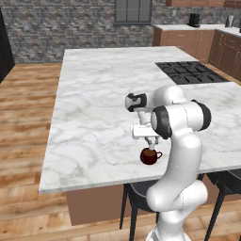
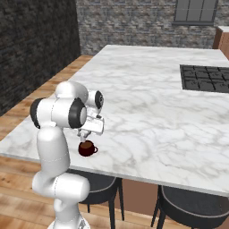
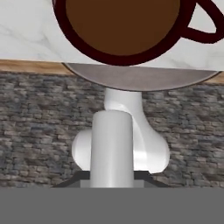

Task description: Pick up the marshmallow and place it in the cup of hot chocolate on the dining counter.

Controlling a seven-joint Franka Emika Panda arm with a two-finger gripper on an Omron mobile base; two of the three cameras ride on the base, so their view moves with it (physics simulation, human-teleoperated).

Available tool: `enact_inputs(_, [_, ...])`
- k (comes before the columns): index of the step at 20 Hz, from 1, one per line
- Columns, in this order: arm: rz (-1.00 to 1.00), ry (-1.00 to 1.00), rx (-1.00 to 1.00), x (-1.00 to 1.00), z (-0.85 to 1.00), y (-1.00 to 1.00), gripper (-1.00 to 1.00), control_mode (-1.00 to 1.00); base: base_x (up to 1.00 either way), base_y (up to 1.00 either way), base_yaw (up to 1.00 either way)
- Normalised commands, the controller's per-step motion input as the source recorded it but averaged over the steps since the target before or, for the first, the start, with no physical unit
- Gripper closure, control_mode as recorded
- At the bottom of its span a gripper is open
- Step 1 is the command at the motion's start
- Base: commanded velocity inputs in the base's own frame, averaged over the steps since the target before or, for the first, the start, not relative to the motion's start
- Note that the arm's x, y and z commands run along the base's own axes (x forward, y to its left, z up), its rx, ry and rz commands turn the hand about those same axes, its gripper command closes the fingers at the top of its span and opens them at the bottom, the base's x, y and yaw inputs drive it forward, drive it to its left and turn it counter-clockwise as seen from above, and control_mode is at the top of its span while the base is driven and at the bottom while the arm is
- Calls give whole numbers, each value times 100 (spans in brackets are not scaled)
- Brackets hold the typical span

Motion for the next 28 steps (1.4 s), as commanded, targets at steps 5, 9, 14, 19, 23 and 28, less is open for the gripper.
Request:
enact_inputs(5, [0, -2, 0, 3, -17, -1, 100, -100, 0, 0, 0])
enact_inputs(9, [0, -1, -1, 1, -26, -6, 100, -100, 0, 0, 0])
enact_inputs(14, [0, -1, -1, 15, -26, -8, 100, -100, 0, 0, 0])
enact_inputs(19, [0, -5, 0, 32, -11, -5, 100, -100, 0, 0, 0])
enact_inputs(23, [0, -7, 0, 36, -4, 0, 100, -100, 0, 0, 0])
enact_inputs(28, [0, -6, 0, 24, -13, 0, 100, -100, 0, 0, 0])
